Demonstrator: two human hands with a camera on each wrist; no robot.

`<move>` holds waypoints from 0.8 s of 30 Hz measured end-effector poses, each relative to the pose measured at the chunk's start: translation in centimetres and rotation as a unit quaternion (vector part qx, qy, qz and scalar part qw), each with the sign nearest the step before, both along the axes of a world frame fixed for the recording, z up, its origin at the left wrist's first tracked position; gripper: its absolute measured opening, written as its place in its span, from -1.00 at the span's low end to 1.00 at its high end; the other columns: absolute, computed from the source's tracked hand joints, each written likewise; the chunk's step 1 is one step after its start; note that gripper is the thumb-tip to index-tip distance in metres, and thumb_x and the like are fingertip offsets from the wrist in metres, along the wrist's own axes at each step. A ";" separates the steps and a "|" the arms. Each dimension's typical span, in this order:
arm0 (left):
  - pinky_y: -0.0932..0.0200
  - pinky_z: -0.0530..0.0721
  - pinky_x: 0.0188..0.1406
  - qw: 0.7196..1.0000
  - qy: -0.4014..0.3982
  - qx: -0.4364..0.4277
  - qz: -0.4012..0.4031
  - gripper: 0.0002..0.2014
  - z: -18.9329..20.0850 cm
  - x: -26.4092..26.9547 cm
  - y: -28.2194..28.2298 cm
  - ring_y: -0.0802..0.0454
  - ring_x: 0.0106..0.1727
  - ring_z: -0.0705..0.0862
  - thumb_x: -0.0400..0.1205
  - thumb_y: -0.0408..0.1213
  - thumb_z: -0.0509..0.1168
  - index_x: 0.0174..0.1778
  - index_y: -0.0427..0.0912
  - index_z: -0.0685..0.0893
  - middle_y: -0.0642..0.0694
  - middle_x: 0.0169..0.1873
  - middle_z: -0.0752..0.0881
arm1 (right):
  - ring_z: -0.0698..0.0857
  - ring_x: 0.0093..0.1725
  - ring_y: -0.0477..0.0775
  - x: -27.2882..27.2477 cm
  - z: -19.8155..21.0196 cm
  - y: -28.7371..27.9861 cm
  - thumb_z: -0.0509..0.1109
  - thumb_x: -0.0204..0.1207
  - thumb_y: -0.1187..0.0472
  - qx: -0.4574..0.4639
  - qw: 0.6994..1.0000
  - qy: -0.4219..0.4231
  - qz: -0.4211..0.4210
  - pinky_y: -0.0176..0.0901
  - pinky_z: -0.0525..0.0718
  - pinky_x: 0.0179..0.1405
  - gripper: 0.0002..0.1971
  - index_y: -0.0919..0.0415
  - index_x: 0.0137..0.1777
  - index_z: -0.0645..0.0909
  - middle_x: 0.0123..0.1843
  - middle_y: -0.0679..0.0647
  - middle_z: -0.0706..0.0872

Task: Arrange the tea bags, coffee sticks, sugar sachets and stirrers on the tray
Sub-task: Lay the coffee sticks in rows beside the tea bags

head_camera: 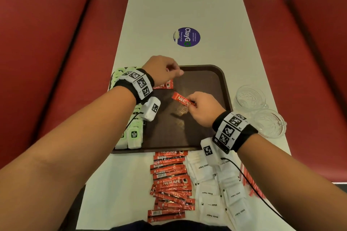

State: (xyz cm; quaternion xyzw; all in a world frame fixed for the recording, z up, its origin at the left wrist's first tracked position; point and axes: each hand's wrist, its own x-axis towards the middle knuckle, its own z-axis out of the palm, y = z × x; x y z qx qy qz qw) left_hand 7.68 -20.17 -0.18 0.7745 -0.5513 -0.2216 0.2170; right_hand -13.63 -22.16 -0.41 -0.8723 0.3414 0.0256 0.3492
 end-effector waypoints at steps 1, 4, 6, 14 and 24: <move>0.33 0.51 -0.17 0.999 0.014 0.011 -0.046 -0.76 1.1 -0.5 0.5 0.26 -0.13 0.65 0.54 0.11 0.46 -0.05 0.05 0.81 0.16 -0.18 0.76 | 0.63 -0.03 0.08 0.1 0.0 -0.1 0.28 0.70 0.22 -0.006 1.000 -0.002 0.001 -0.05 0.58 0.02 -0.81 0.14 0.13 0.73 0.01 0.06 0.65; 0.31 0.57 -0.14 0.984 -0.003 0.074 -0.161 -0.81 2.6 -1.7 2.2 0.27 -0.18 0.67 0.47 0.02 0.56 -0.08 0.07 0.82 0.15 -0.22 0.76 | 0.63 -0.03 0.09 0.4 -0.1 -0.1 0.30 0.71 0.16 -0.014 1.000 -0.019 0.007 -0.08 0.54 -0.04 -0.80 0.14 0.15 0.74 -0.01 0.06 0.64; 0.24 0.57 -0.17 0.976 -0.041 0.100 -0.188 -0.87 2.1 -1.6 3.0 0.25 -0.22 0.65 0.48 -0.06 0.56 -0.11 0.07 0.82 0.16 -0.28 0.75 | 0.63 -0.04 0.06 0.5 -0.1 -0.1 0.32 0.71 0.13 -0.018 0.999 -0.028 0.009 -0.10 0.51 -0.06 -0.79 0.12 0.18 0.76 -0.04 0.02 0.64; 0.15 0.62 0.00 0.990 -0.091 0.103 -0.003 -0.92 -0.5 3.0 4.1 0.17 -0.19 0.64 0.52 -0.18 0.55 -0.16 0.00 0.78 0.17 -0.30 0.69 | 0.69 0.16 -0.01 -1.0 -1.6 0.5 0.46 0.59 -0.07 0.028 0.997 0.068 0.012 -0.05 0.64 0.28 -0.37 0.09 0.61 0.42 0.13 -0.09 0.72; -0.03 0.74 0.12 0.966 -0.173 0.189 0.038 -0.93 -3.1 3.2 2.7 0.01 -0.01 0.72 0.53 -0.10 0.54 -0.19 0.08 0.77 0.06 -0.11 0.79 | 0.73 -0.02 -0.05 -3.0 -1.9 3.3 0.58 0.48 0.01 0.040 0.971 0.181 0.148 -0.16 0.69 0.04 -0.76 -0.02 0.13 0.79 -0.02 -0.12 0.82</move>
